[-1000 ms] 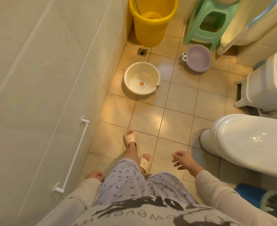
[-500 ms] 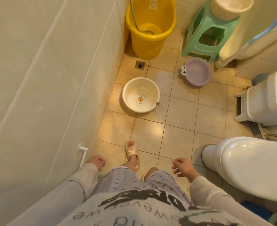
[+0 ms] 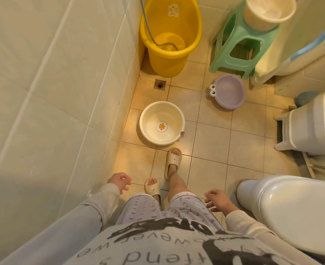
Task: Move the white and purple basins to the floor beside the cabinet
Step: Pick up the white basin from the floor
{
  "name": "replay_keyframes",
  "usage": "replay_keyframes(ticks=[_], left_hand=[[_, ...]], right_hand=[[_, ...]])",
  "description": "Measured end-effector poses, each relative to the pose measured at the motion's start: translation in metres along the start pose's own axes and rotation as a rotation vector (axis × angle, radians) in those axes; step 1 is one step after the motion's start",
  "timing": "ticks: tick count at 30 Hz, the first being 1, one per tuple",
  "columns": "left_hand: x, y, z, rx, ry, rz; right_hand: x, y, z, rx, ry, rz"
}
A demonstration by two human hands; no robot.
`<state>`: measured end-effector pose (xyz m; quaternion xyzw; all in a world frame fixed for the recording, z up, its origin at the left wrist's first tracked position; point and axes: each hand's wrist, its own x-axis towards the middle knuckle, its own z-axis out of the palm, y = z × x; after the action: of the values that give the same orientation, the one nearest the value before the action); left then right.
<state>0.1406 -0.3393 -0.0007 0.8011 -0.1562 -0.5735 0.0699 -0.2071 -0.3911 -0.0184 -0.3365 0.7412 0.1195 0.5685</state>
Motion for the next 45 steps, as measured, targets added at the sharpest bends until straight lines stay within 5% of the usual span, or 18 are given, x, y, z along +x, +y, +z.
replay_keyframes(ticks=[11, 28, 45], left_hand=[[0.023, 0.029, 0.022, -0.108, 0.015, -0.199], [0.09, 0.152, 0.013, -0.04, 0.01, -0.118], [0.406, 0.132, 0.057, 0.045, 0.079, -0.159]], right_hand=[[0.053, -0.139, -0.082, -0.123, -0.08, -0.184], [0.116, -0.179, -0.119, -0.185, -0.042, -0.077], [0.419, -0.231, -0.007, -0.22, -0.122, 0.072]])
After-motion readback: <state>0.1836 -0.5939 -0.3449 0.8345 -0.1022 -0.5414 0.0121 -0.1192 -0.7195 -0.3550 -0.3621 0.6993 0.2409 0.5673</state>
